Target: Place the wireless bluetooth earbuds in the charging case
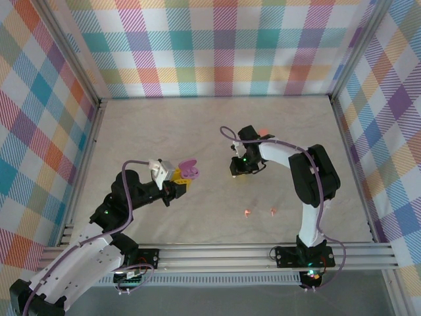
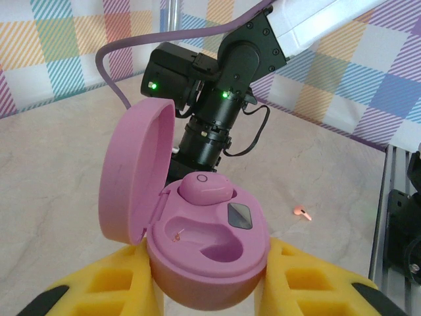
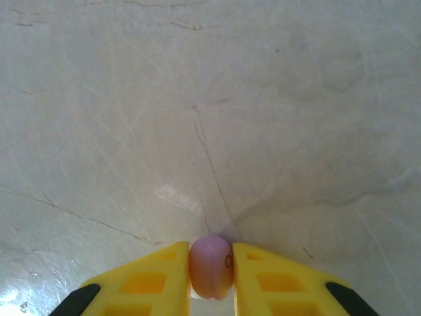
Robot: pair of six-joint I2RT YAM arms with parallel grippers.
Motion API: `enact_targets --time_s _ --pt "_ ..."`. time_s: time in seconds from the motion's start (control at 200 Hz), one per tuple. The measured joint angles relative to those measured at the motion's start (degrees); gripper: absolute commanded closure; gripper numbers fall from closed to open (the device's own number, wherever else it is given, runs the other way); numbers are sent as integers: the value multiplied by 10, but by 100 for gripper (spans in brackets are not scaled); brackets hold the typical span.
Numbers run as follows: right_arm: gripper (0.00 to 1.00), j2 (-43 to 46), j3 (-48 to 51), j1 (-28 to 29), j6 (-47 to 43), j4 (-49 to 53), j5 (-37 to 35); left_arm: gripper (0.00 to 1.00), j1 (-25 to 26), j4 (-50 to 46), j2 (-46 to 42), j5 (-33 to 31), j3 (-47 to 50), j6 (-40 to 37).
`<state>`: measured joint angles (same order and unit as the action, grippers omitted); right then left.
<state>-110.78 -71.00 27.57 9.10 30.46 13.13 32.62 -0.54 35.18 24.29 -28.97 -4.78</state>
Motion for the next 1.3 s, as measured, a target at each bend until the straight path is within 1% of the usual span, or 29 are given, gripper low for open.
enact_targets --time_s 0.28,0.485,0.755,1.035,1.3 --pt "83 16 -11 6 7 40 -16 84 0 -7 -9 -4 0 2" --pt "83 82 -35 6 12 80 -28 84 0 22 -16 -15 23 16" --pt "84 163 -71 6 16 134 -37 84 0 46 2 -23 24 30" --pt "85 226 -111 10 29 180 -40 85 0 96 57 -25 24 43" --pt "85 287 -148 43 44 210 -50 86 0 134 122 -10 12 47"
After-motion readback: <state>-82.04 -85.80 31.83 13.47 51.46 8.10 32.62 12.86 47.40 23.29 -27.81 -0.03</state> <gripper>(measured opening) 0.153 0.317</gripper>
